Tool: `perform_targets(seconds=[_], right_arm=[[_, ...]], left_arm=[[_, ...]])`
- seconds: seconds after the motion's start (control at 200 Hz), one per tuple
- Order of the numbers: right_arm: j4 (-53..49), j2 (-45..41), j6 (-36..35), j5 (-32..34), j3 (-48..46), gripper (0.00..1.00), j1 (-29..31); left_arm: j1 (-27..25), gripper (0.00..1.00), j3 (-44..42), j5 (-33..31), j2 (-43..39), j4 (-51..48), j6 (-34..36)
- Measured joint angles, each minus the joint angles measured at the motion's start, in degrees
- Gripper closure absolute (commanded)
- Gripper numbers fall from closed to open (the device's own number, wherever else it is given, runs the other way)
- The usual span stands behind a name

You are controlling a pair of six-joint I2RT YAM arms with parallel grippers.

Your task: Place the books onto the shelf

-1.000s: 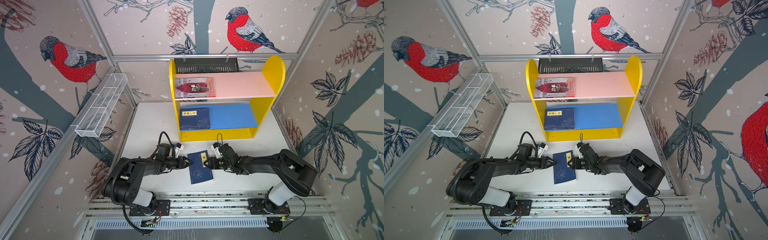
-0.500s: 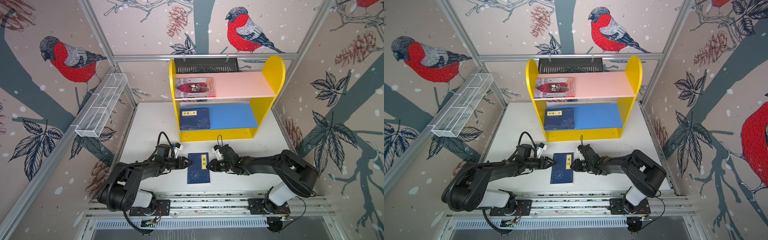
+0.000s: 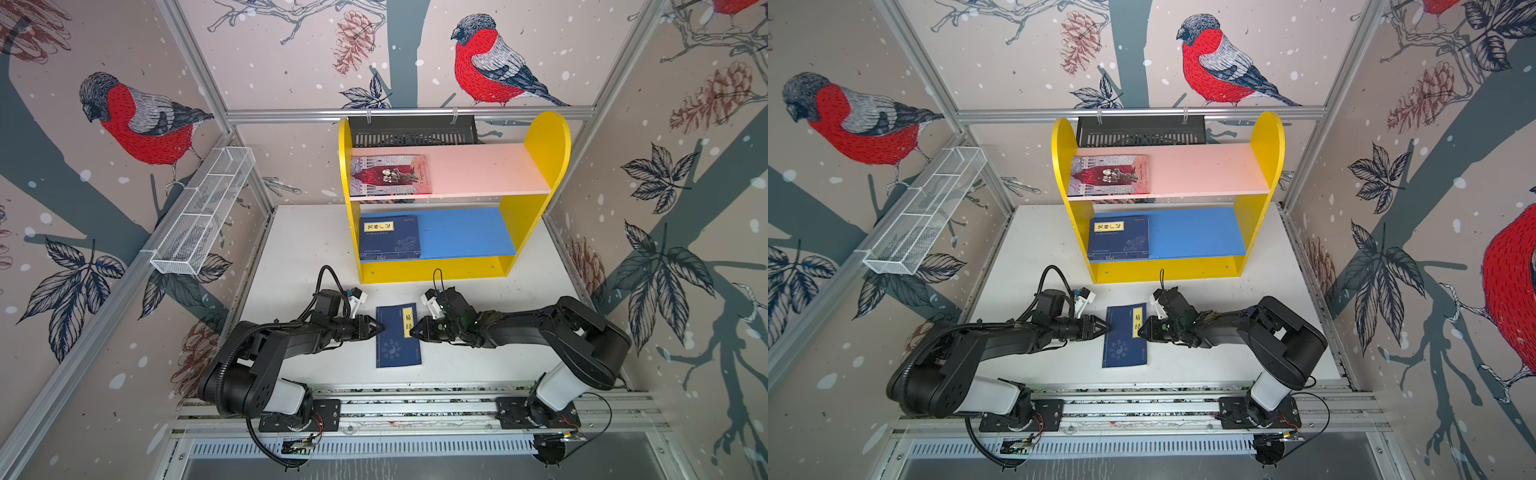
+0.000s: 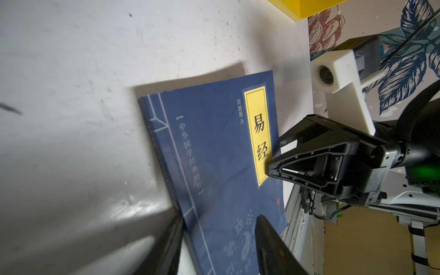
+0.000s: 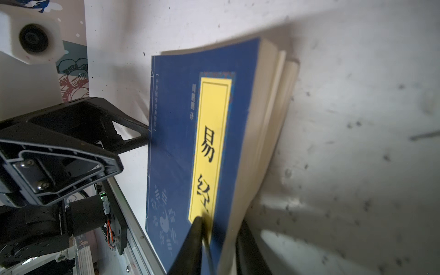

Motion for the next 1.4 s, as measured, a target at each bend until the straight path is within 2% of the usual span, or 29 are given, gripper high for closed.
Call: perform_targets(seconds=[0.04,0.14,0.265,0.46,0.555,0.73,0.975,1.125,1.23,1.27,1.335,1.37,1.395], right_arm=[[0.17,-0.22,0.24,-0.09,0.09,0.97,-0.04],[0.02,-0.92,0.24,-0.09,0.00,0.98,-0.09],[-1.75,-3.56,-0.68,-0.50,-0.44,0.99,-1.03],[-5.92,-10.78,-3.80,-3.78,-0.92,1.00,-4.59],[-7.56,-14.88,-5.51,-6.67,-0.79,0.99,-6.99],[-11.47,-19.98,-9.42,-13.18,2.69,0.99,-10.99],[-16.70,-19.06,-14.47,-20.63,10.64,0.99,-10.86],[-17.09,-16.63,-15.65,-23.21,13.40,0.99,-8.59],[-17.66,-14.12,-16.85,-24.57,15.69,0.97,-6.80],[-18.25,-13.18,-17.14,-24.70,16.63,0.96,-6.32],[-19.26,-11.82,-18.03,-24.90,18.08,0.92,-5.81],[-19.56,-11.26,-18.40,-24.94,18.56,0.80,-5.75],[-19.76,-10.88,-18.53,-24.96,18.88,0.68,-5.73]], left_arm=[[-0.04,0.45,0.07,-0.22,-0.33,-0.31,0.02],[-0.09,0.36,0.24,-0.22,-1.99,-1.27,0.63],[0.44,0.31,1.57,-0.33,-5.75,-2.97,2.80],[6.67,0.28,2.40,0.39,-13.38,-5.64,4.59],[8.59,0.25,2.40,3.41,-17.14,-6.08,4.66],[9.16,0.23,2.40,10.32,-20.81,-6.05,4.57],[9.20,0.22,0.26,16.87,-21.40,2.40,-6.34],[8.92,0.32,0.70,17.49,-22.21,3.37,-9.09],[8.87,0.41,0.74,17.94,-22.14,7.06,-13.53],[8.85,0.54,0.74,18.36,-21.84,9.09,-15.39],[8.83,0.85,0.74,19.30,-21.29,11.69,-18.05],[8.83,0.99,0.83,19.45,-21.07,12.50,-18.60],[8.81,1.00,0.98,19.52,-20.94,12.74,-19.34]])
